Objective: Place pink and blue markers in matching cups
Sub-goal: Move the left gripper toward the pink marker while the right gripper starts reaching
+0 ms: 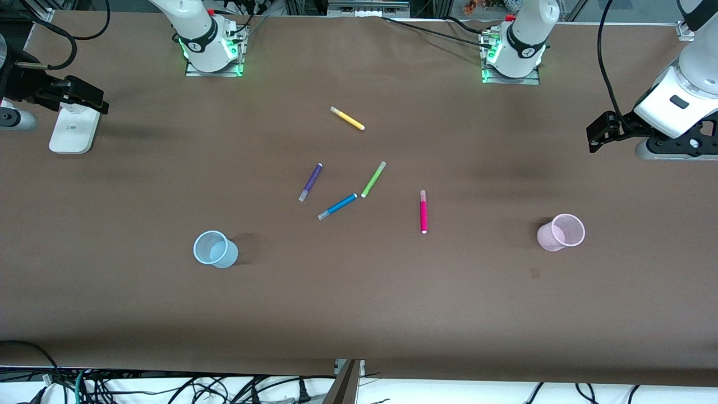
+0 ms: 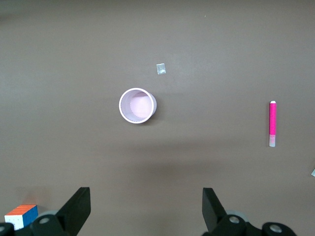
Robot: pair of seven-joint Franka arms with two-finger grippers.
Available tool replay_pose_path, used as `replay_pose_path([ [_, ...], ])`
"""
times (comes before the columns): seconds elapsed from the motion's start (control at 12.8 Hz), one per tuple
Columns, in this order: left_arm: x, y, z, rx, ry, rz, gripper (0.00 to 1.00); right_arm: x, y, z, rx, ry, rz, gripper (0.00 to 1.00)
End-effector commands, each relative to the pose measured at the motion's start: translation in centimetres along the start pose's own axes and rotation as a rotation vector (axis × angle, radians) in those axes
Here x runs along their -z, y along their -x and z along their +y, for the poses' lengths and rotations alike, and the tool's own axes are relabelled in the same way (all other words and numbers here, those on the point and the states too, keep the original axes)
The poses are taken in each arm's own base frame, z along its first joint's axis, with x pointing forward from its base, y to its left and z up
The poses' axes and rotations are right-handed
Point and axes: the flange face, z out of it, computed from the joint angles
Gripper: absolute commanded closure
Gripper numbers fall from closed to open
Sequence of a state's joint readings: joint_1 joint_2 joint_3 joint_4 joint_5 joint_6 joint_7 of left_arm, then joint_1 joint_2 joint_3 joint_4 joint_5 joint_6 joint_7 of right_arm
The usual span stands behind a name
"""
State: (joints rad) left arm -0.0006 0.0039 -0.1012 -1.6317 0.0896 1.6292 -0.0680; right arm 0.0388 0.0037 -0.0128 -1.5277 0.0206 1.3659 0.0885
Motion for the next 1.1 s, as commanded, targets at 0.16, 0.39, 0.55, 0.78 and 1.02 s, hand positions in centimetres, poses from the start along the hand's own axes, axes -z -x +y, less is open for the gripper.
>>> replay_pose_path([
  [0.16, 0.7, 0.1, 0.0, -0.017, 0.022, -0.003, 0.00, 0.5, 0.1, 0.1, -0.001, -0.007, -0.008, 0.00],
  [0.39, 0.7, 0.0, 0.0, -0.016, 0.024, -0.004, 0.00, -0.1, -0.4, 0.2, 0.011, -0.006, -0.022, 0.00],
  [0.55, 0.7, 0.0, 0.0, -0.016, 0.024, -0.004, 0.00, -0.8, -0.4, 0.1, 0.008, 0.009, -0.051, 0.00],
  [0.78, -0.3, 0.1, 0.9, -0.051, 0.024, -0.050, 0.00, -1.0, -0.3, 0.0, 0.005, 0.029, -0.058, 0.00],
  [1.02, -3.2, -0.6, 1.1, -0.180, 0.034, -0.136, 0.00, -1.2, -0.5, 0.0, 0.004, 0.031, -0.062, 0.00],
])
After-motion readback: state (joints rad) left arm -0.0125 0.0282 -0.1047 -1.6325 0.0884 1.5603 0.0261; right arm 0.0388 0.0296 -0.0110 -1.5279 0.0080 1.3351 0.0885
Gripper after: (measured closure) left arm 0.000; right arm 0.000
